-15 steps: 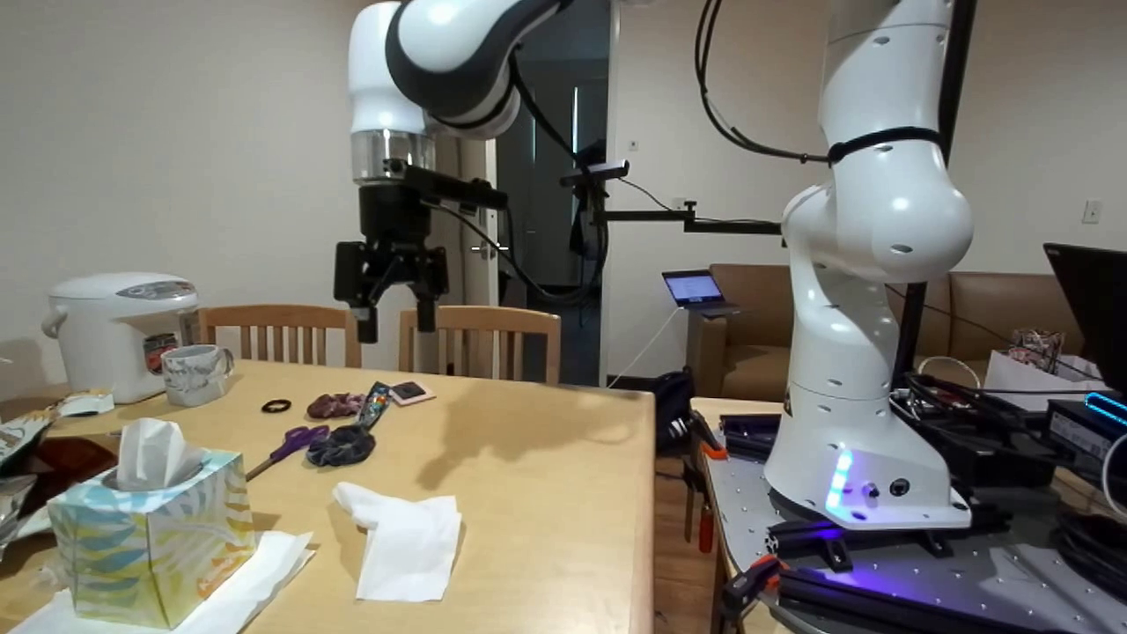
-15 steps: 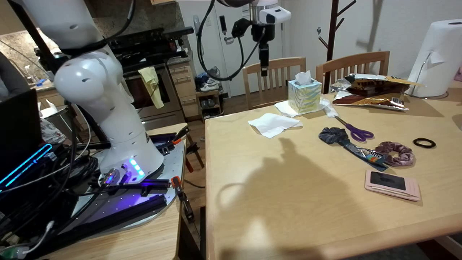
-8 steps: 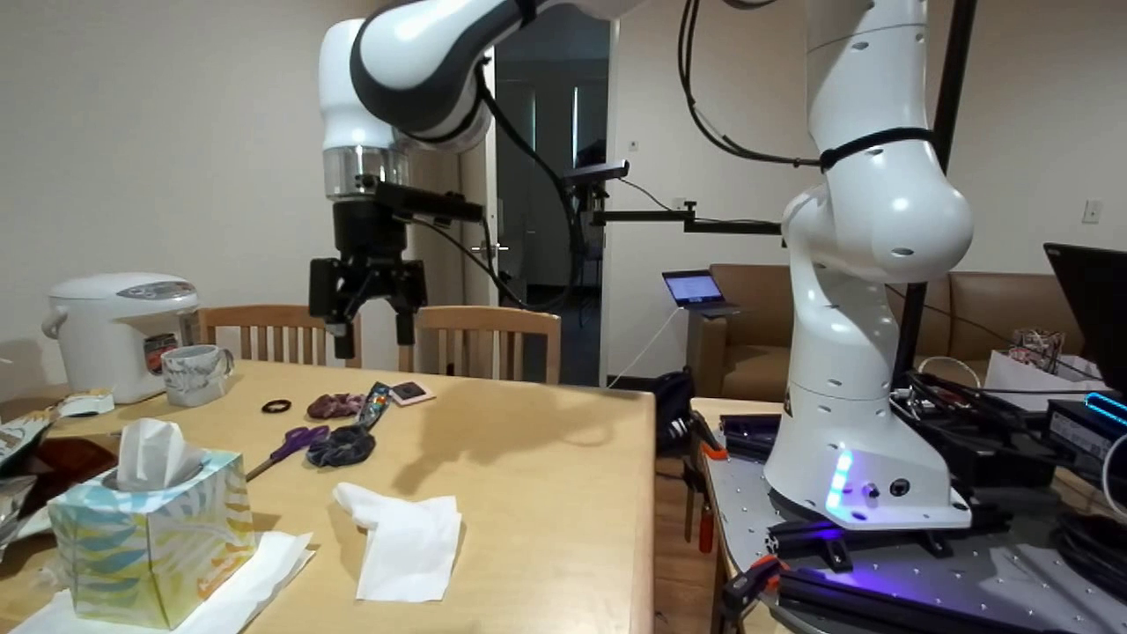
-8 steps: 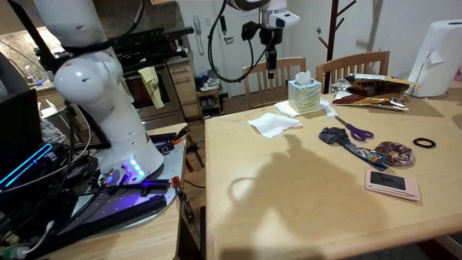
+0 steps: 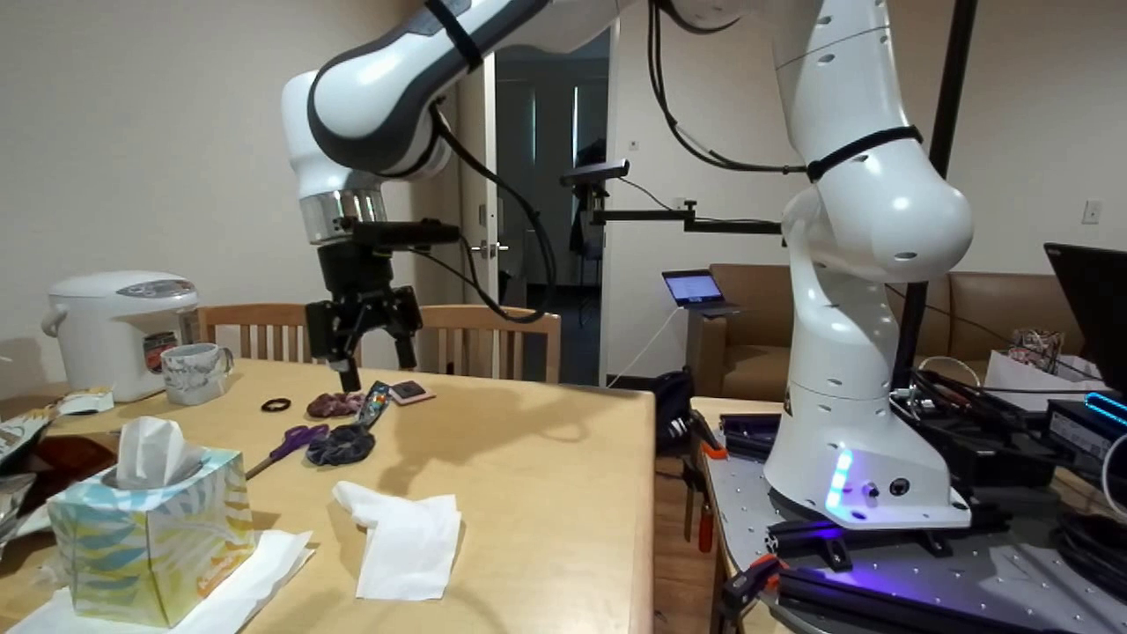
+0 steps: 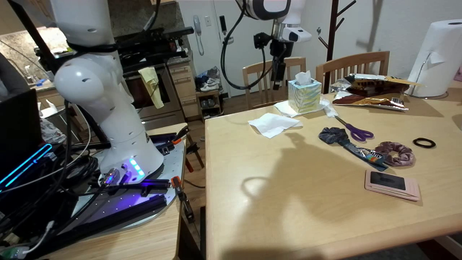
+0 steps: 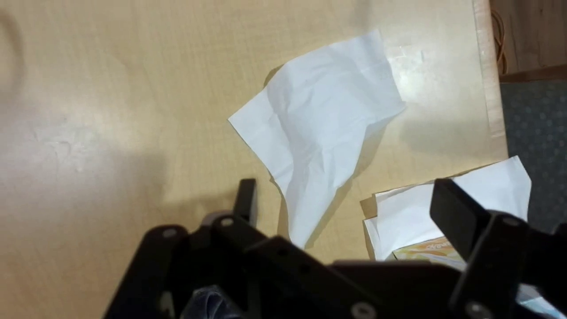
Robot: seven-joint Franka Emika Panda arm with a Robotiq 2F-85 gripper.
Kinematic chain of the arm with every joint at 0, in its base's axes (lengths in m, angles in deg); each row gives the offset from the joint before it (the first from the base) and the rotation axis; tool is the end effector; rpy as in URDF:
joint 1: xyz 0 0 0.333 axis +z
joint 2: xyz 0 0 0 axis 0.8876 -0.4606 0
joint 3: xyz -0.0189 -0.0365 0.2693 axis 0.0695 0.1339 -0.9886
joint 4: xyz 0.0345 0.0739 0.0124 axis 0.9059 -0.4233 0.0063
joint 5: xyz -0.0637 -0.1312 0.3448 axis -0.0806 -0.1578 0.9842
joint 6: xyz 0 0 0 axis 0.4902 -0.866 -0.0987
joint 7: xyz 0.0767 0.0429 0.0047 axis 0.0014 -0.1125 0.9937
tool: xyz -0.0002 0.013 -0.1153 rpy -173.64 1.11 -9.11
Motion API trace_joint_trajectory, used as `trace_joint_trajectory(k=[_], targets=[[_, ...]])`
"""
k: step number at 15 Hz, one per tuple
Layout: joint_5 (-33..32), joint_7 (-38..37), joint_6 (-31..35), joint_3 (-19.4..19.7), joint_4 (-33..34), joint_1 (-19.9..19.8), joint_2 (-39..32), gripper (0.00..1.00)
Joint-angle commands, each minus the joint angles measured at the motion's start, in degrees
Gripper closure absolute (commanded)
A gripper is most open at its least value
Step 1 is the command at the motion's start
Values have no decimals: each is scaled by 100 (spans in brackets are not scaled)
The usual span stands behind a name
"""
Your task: Take a tissue out of the box and use it to wipe the table
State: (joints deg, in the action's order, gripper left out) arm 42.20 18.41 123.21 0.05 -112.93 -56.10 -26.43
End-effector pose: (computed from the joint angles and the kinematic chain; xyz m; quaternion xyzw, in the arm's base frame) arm 0.5529 0.0923 0.2700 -0.9854 0.1282 0.1086 0.0259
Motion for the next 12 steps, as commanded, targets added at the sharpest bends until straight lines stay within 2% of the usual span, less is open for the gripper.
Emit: trace_joint_trajectory(k=[1, 5, 12], targets=[[-205, -66, -430, 36, 454, 58, -386, 0], [-40, 181, -179, -7, 515, 35, -560, 0], [107, 213, 1040, -36, -69, 34, -580, 0]])
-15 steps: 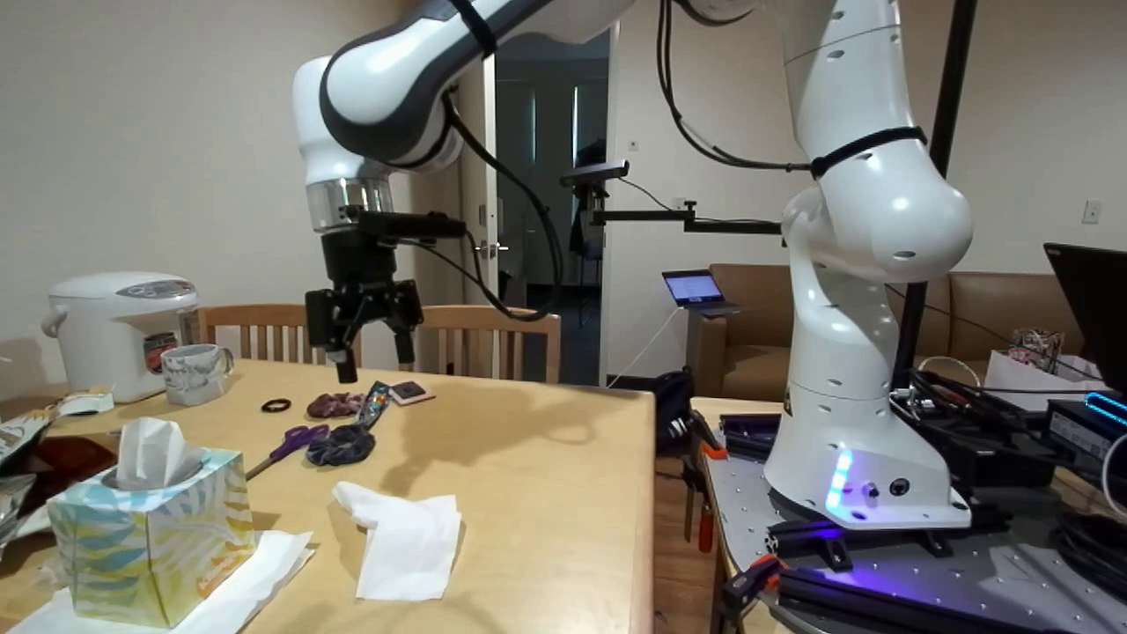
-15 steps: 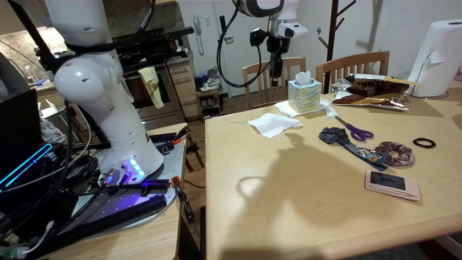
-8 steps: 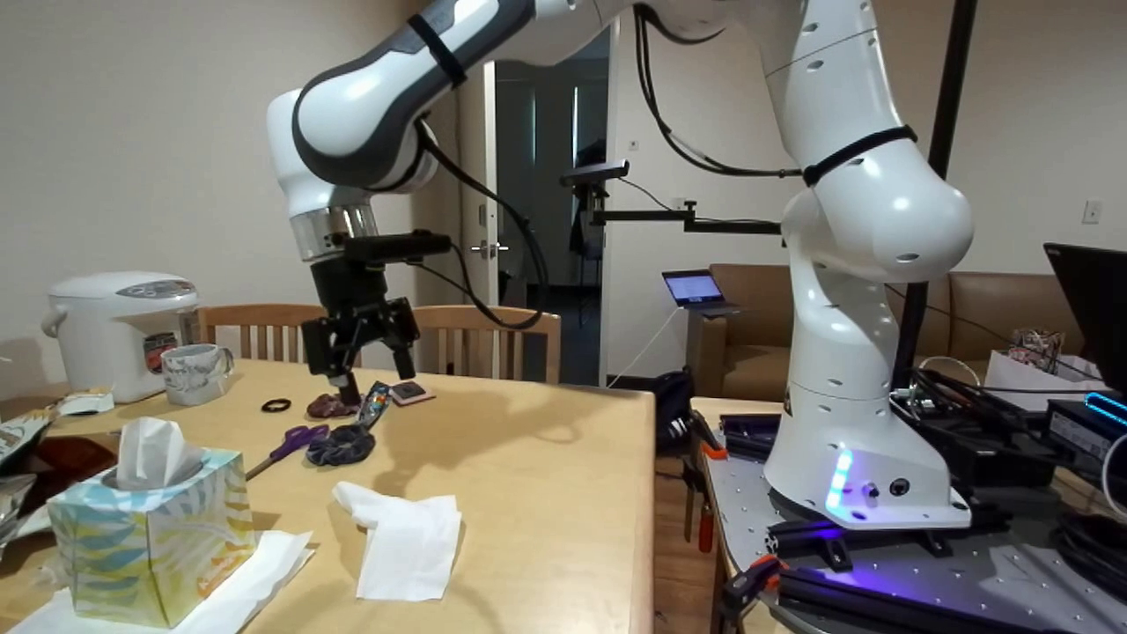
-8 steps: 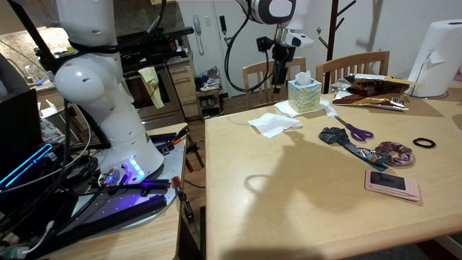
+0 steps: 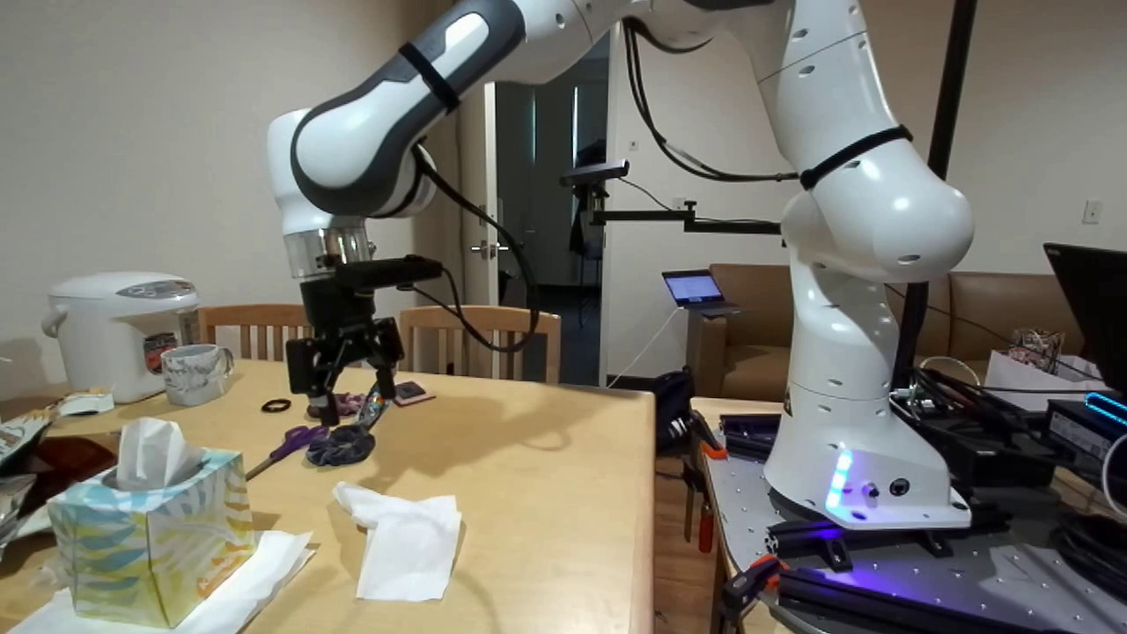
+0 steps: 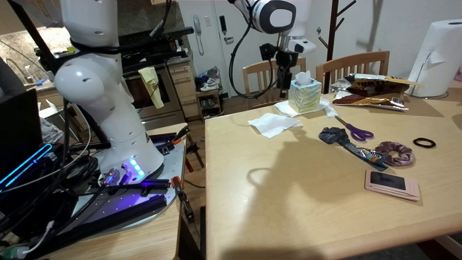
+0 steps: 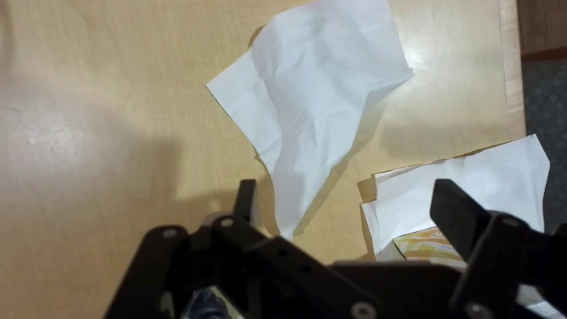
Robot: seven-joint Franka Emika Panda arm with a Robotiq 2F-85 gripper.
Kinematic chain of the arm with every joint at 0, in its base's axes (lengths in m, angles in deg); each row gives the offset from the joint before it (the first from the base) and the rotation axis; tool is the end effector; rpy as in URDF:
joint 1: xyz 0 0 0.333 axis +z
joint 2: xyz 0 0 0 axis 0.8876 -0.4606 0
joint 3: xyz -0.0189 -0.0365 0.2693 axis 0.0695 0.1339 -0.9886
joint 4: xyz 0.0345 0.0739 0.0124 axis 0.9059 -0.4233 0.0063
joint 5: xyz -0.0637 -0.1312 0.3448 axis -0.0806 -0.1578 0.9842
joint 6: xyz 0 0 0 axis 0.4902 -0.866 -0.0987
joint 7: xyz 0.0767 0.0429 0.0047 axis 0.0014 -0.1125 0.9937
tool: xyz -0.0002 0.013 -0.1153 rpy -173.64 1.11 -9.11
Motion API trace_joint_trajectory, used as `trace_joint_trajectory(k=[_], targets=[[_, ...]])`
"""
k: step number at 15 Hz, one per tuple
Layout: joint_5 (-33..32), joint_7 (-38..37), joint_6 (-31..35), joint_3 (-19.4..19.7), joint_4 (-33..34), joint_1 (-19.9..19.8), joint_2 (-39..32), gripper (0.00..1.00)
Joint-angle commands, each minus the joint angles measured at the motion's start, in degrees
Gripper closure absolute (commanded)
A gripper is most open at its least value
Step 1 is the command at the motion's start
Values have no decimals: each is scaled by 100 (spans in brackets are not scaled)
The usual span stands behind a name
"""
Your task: Take a tissue out of the box and use it to wipe the table
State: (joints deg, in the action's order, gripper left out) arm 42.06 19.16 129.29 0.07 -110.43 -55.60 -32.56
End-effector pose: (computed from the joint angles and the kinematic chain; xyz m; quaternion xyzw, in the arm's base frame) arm 0.5706 0.0982 0.2333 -0.9883 0.1215 0.0876 0.0298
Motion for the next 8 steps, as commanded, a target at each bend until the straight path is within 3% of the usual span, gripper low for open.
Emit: trace_joint_trajectory(k=[1, 8], targets=[[62, 53, 585, -21, -441, 27, 42, 0], [-83, -382, 1440, 40, -644, 347, -312, 0]])
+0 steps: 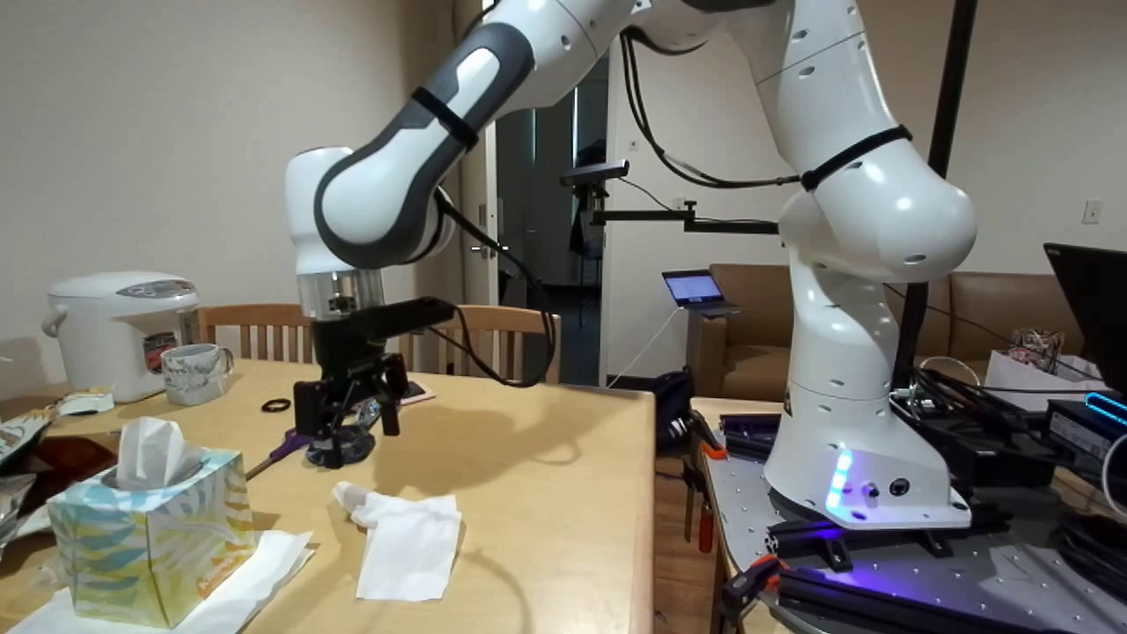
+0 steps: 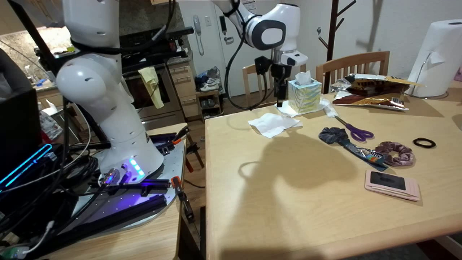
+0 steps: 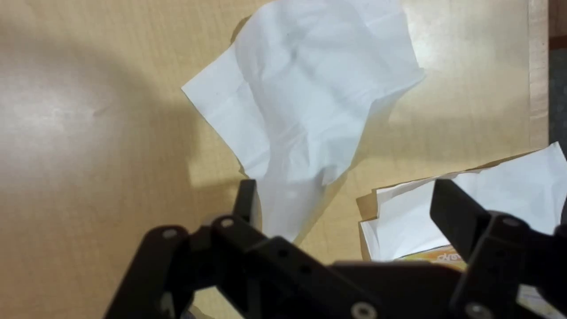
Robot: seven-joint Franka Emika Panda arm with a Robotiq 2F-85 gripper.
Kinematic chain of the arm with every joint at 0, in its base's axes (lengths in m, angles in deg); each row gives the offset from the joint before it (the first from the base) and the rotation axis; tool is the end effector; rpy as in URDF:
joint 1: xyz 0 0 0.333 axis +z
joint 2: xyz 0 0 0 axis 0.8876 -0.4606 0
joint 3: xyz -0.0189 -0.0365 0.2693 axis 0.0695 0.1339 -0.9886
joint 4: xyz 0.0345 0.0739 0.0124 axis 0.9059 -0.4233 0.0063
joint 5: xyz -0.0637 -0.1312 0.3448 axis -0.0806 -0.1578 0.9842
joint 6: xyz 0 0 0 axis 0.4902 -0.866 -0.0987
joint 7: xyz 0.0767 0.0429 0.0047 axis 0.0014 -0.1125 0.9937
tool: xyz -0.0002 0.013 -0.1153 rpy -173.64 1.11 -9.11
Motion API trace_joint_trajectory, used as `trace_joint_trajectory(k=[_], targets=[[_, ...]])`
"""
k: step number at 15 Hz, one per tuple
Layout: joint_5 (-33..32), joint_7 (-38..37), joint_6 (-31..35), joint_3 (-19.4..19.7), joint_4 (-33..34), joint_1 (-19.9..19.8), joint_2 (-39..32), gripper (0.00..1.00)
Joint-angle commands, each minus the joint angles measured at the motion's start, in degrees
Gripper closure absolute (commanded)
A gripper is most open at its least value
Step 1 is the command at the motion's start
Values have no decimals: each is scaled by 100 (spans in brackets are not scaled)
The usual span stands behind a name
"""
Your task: Take a tissue out of the box and use it to wipe the table
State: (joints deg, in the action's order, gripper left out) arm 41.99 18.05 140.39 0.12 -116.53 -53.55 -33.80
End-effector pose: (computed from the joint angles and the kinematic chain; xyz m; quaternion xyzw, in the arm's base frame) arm 0.5537 0.1130 0.1940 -0.9907 0.1203 0.0553 0.0305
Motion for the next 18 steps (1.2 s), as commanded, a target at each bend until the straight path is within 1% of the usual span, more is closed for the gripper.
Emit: trace_joint_trajectory(k=[1, 3, 8, 9, 10, 18], targets=[[-161, -388, 400, 85, -35, 229, -282, 0], [-152, -536, 527, 125, -68, 333, -465, 0], [-77, -816, 545, 192, -84, 532, -788, 0], [-45, -843, 546, 180, -80, 548, -832, 25], [-29, -870, 546, 181, -82, 570, -859, 26], [108, -1052, 833, 155, -286, 596, -989, 80]])
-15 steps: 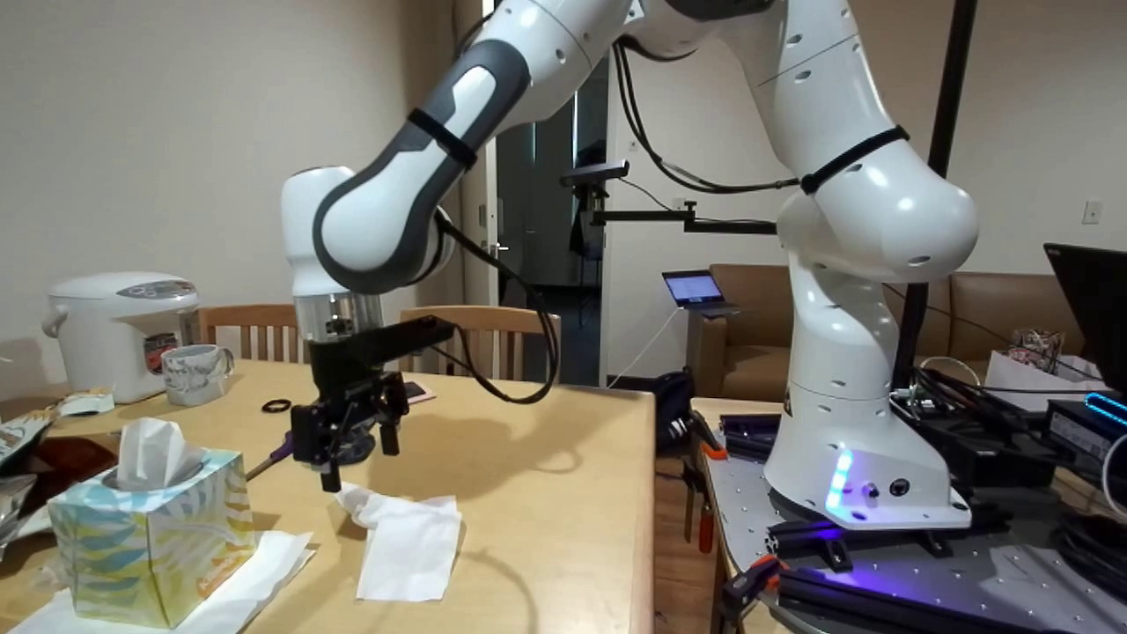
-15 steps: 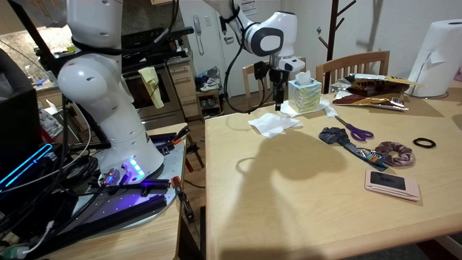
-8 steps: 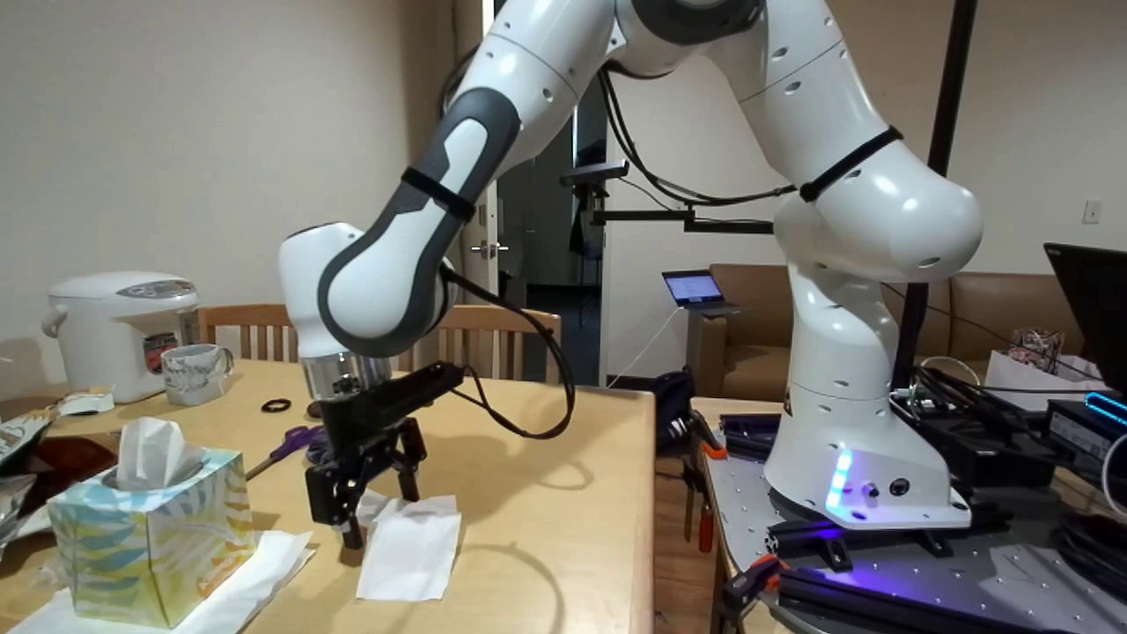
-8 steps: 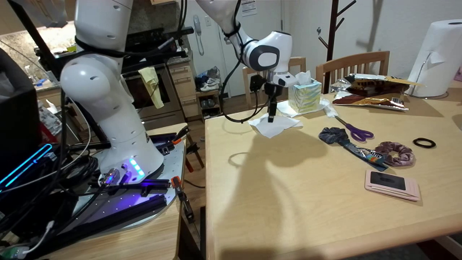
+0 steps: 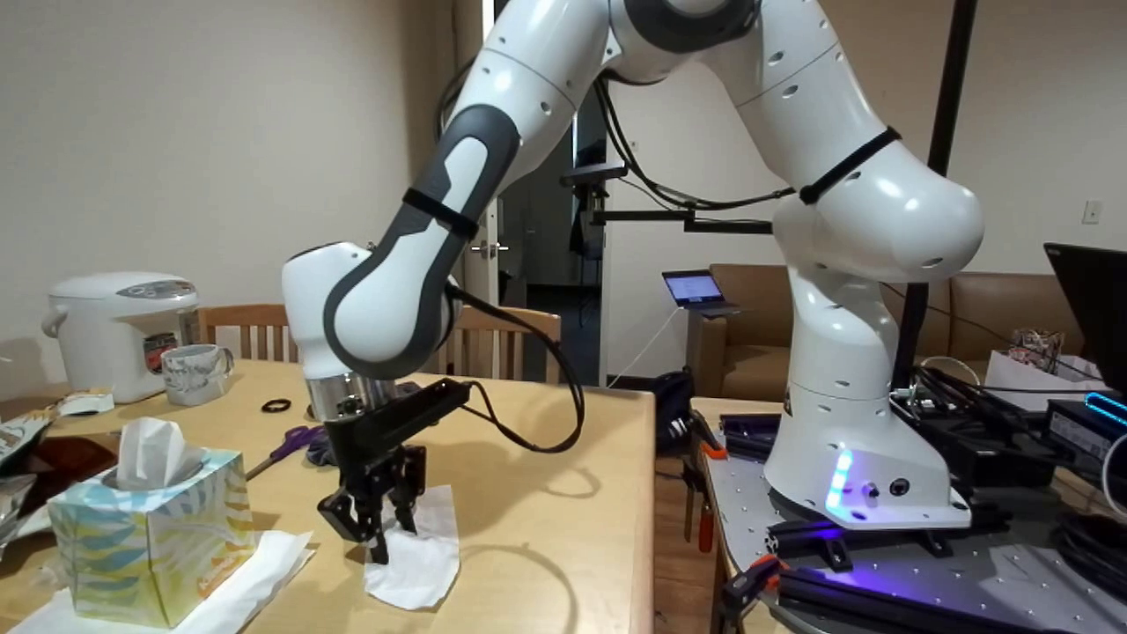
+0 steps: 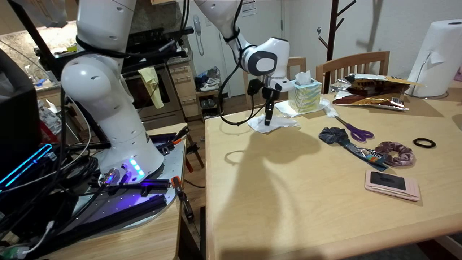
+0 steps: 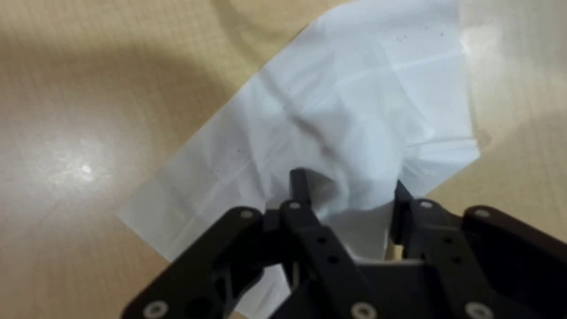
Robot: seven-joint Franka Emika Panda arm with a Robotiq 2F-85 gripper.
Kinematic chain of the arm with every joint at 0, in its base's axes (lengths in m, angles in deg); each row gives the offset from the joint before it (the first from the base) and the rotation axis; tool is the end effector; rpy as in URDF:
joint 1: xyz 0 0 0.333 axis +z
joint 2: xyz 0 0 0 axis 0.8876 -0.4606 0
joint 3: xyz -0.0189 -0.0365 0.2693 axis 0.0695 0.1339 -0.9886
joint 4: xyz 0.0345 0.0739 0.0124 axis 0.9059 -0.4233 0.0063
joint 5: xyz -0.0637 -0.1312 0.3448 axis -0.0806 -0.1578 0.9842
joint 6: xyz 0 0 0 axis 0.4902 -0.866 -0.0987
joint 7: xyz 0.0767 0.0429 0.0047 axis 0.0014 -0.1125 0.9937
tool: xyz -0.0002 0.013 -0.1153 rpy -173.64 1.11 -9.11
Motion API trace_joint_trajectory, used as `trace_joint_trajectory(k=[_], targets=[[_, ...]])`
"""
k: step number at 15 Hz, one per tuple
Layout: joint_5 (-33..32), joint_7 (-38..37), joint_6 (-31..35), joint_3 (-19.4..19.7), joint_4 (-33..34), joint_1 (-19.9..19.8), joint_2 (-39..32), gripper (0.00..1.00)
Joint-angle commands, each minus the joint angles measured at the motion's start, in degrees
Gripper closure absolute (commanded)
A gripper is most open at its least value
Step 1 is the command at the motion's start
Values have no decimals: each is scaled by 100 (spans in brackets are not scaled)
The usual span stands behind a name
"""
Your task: Take a tissue out of the box and use it to wipe the table
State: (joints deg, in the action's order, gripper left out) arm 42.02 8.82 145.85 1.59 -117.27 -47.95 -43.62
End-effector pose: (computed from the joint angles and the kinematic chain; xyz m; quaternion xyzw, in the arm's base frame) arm 0.5205 0.1449 0.1012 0.9811 -0.1681 -0.0956 0.0025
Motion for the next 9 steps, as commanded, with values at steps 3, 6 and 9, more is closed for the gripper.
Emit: trace_joint_trajectory(k=[3, 6, 9], targets=[[225, -138, 577, -23, -385, 10, -2, 97], [415, -145, 856, -45, -594, -33, 85, 100], [652, -153, 1203, -27, -919, -81, 269, 100]])
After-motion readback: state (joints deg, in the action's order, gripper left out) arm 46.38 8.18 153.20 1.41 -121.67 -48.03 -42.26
